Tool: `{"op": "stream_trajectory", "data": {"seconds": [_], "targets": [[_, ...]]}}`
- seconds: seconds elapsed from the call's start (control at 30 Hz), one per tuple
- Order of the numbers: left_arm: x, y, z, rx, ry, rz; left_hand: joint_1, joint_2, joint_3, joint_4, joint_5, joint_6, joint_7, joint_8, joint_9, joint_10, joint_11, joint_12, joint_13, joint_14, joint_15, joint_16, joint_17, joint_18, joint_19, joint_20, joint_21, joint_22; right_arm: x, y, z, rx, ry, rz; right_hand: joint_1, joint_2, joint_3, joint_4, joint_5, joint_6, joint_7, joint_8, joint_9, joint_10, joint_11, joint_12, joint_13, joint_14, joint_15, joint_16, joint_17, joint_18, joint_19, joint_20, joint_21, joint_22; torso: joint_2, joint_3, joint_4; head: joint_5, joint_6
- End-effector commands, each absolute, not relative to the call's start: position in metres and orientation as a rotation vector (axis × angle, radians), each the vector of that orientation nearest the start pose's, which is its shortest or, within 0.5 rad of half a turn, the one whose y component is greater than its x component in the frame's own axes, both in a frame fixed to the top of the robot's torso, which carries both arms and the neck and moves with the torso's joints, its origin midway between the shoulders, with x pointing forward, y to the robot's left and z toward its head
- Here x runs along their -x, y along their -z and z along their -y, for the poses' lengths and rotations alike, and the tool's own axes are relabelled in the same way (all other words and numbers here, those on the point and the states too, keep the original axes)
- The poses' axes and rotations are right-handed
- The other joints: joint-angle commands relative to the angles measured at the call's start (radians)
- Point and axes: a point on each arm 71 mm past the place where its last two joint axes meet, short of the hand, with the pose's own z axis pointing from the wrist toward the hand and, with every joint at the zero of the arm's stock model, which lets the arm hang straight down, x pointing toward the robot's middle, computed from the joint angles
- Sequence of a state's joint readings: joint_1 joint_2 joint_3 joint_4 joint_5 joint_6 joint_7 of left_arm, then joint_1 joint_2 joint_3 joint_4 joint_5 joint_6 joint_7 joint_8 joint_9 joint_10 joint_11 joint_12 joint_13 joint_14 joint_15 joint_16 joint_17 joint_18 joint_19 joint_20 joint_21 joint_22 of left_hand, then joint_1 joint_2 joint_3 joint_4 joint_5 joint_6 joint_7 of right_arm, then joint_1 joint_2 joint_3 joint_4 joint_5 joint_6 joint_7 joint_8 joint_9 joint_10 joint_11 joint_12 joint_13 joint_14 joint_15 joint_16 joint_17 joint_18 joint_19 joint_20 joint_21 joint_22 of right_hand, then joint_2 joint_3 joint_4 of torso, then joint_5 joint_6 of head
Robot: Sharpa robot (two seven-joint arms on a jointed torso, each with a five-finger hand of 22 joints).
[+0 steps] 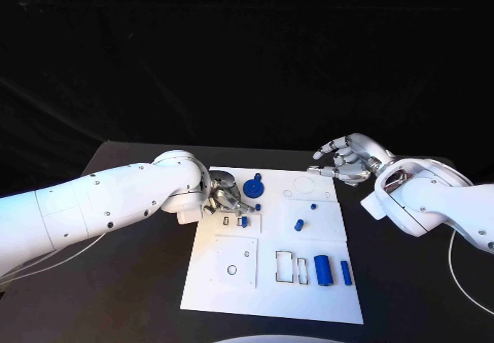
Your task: Assemble the parts on the task board
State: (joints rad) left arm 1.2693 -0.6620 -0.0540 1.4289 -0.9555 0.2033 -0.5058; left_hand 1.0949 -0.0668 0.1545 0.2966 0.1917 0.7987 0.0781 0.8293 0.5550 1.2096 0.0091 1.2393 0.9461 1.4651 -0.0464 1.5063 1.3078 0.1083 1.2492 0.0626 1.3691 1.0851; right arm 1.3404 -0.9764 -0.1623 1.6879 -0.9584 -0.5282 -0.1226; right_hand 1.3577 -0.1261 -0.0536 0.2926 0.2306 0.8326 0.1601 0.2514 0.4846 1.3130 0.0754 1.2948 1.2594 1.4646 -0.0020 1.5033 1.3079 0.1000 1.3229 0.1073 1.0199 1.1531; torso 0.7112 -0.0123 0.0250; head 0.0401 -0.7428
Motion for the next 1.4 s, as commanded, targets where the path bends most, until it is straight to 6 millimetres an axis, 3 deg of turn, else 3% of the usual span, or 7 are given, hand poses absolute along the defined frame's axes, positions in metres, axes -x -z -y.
{"op": "stream_trajectory", "data": {"seconds": [0.03,0.23,1.0,1.2,1.4], "targets": [[-0.4921,0.2078,-0.1429,0.082,0.555,-2.423,-0.009,0.002,-0.004,-0.001,-0.004,-0.004,-0.001,0.004,0.002,-0.007,-0.002,-0.005,-0.001,0.050,-0.004,-0.003,0.076,-0.010,0.004,0.000,0.002,-0.002,-0.4661,0.1504,0.2322,-0.357,-0.800,-1.617,-0.006,0.002,-0.006,0.001,0.000,-0.002,-0.002,0.003,0.001,-0.009,0.000,-0.004,-0.001,0.057,0.003,-0.003,0.051,0.018,-0.007,-0.002,-0.004,-0.001,0.001,-0.0012,0.0008,0.000,-0.002],[-0.4913,0.2085,-0.1408,0.067,0.554,-2.432,-0.008,0.004,-0.003,-0.002,-0.003,-0.005,-0.001,0.004,0.003,-0.007,-0.002,-0.005,-0.001,0.050,-0.003,-0.003,0.075,-0.010,0.003,0.000,0.002,-0.002,-0.4664,0.1505,0.2319,-0.359,-0.800,-1.615,-0.006,0.002,-0.006,0.001,0.000,-0.002,-0.002,0.003,0.001,-0.009,0.000,-0.004,-0.001,0.057,0.003,-0.003,0.051,0.018,-0.007,-0.002,-0.004,-0.001,0.001,0.0003,-0.0006,0.001,-0.005],[-0.4879,0.2088,-0.1394,0.025,0.545,-2.451,0.026,0.018,0.008,-0.004,0.010,-0.002,-0.004,0.011,0.012,-0.014,-0.003,-0.013,-0.015,0.051,-0.004,-0.002,0.079,-0.009,-0.002,0.001,0.001,-0.005,-0.4681,0.1522,0.2326,-0.369,-0.790,-1.611,-0.002,0.010,-0.002,0.000,0.000,0.002,-0.004,0.012,0.003,-0.004,-0.002,-0.002,-0.001,0.058,0.001,-0.005,0.050,0.018,-0.006,-0.003,-0.006,-0.001,-0.001,-0.0004,0.0002,0.001,-0.010],[-0.4876,0.2090,-0.1395,0.024,0.546,-2.454,0.062,0.042,0.036,-0.005,0.012,-0.002,-0.009,0.014,0.020,-0.008,-0.008,-0.011,-0.012,0.052,-0.008,-0.001,0.081,-0.009,-0.003,0.000,0.003,-0.002,-0.4683,0.1526,0.2325,-0.370,-0.789,-1.611,-0.002,0.010,-0.002,0.000,0.000,0.002,-0.004,0.012,0.003,-0.004,-0.002,-0.002,-0.001,0.058,0.001,-0.005,0.050,0.018,-0.006,-0.003,-0.006,-0.001,0.000,-0.0004,0.0004,0.001,-0.011],[-0.4868,0.2093,-0.1386,0.021,0.552,-2.463,0.091,0.044,0.060,-0.006,0.012,-0.005,-0.011,0.014,0.024,-0.008,-0.010,-0.012,-0.014,0.052,-0.010,-0.001,0.081,-0.009,-0.003,-0.001,0.004,0.000,-0.4686,0.1534,0.2320,-0.369,-0.789,-1.614,-0.002,0.010,-0.002,0.000,0.000,0.002,-0.004,0.012,0.003,-0.004,-0.002,-0.002,-0.001,0.058,0.001,-0.005,0.050,0.018,-0.006,-0.003,-0.006,-0.001,0.000,-0.0003,0.0003,0.002,-0.012]]}}
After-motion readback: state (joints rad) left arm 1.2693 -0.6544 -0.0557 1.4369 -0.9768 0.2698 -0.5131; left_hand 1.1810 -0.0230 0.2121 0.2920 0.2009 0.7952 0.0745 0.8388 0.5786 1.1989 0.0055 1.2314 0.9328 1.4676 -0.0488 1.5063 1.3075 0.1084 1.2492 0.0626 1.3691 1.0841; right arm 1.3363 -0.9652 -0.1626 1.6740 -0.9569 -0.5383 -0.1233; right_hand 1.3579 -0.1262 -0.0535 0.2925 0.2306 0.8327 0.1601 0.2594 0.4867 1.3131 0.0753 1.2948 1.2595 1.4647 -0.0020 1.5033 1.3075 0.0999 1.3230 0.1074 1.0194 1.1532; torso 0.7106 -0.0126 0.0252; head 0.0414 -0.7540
